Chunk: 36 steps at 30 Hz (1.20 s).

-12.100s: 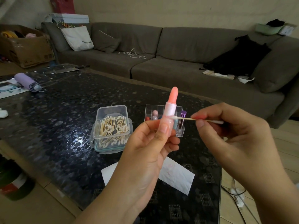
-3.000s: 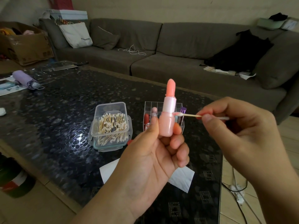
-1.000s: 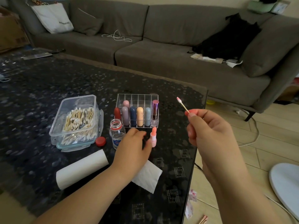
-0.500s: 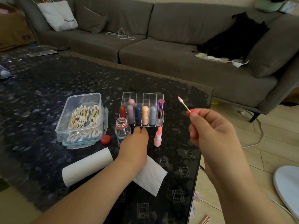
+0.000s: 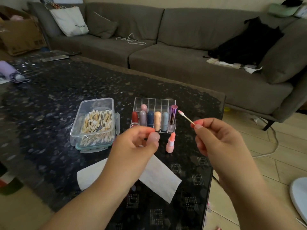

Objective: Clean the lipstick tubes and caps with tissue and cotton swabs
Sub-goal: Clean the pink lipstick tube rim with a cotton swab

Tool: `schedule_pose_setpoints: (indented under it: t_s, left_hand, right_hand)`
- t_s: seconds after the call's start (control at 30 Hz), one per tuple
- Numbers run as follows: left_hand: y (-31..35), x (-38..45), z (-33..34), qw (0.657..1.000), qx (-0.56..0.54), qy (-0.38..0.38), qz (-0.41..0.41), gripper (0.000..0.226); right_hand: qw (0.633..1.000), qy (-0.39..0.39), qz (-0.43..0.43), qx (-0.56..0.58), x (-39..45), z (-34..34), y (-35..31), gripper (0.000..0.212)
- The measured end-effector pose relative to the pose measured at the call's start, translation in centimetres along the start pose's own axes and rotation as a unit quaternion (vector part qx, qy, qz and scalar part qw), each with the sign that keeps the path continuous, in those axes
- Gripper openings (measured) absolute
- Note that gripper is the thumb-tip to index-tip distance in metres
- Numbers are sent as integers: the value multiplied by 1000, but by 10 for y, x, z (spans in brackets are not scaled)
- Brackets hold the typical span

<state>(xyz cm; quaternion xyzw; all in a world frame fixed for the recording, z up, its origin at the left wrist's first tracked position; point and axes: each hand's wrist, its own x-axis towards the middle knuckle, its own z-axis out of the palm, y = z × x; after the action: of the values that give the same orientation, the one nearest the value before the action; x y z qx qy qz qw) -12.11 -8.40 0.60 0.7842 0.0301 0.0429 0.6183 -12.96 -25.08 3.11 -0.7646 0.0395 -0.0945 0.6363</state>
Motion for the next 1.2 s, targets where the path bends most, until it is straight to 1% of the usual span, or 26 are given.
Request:
schedule_pose_setpoints:
  t_s: [0.03,0.1,0.13,0.2,0.23,0.3,0.37,0.43,0.5,0.57,0.63,0.77,0.9,1.0,1.07,1.2]
  left_hand:
    - [6,-4,-7,998,-62,-5,-21,12]
    - [17,-10,-21,981,-182,-25,-58,20]
    - [20,-12,-26,965,-246,-34,-81,23]
    - [24,-13,-35,925,-358,-53,-115,21]
    - [25,-13,-39,910,-391,-63,-123,21]
    - [25,-12,-46,895,-420,-78,-128,21]
    - [25,-12,-52,892,-425,-93,-125,20]
    - [24,-13,-57,894,-419,-105,-122,20]
    - [22,-14,-60,904,-393,-110,-126,19]
    - [19,-15,-62,917,-363,-101,-134,17]
    - [17,-15,-62,927,-338,-91,-136,17]
    - [16,-18,-61,937,-311,-91,-134,16]
    - [15,-20,-60,939,-305,-98,-125,18]
    - [15,-20,-59,940,-303,-98,-121,20]
    - [15,-20,-59,941,-301,-99,-119,21]
    - [15,-20,-56,941,-298,-108,-118,21]
  right_hand:
    - [1000,-11,-8,-10,-3,1,-1,19]
    - [998,-39,-27,-29,-9,3,-6,17]
    - [997,-54,-39,-32,-12,4,-9,17]
    - [994,-84,-65,-31,-20,8,-16,15]
    - [992,-93,-79,-32,-24,10,-19,14]
    - [989,-94,-106,-47,-29,12,-23,9]
    - [979,-83,-153,-103,-33,14,-21,7]
    - [955,-70,-221,-186,-36,18,-19,4]
    - [930,-70,-272,-236,-39,23,-18,9]
    - [915,-69,-299,-261,-40,27,-17,6]
    - [908,-65,-311,-273,-39,29,-17,4]
    - [896,-72,-327,-291,-38,32,-17,6]
    - [883,-70,-332,-324,-35,33,-17,8]
    - [887,-80,-328,-317,-35,33,-17,7]
    - [886,-89,-333,-309,-36,33,-17,12]
    - [885,-71,-337,-314,-35,32,-17,10]
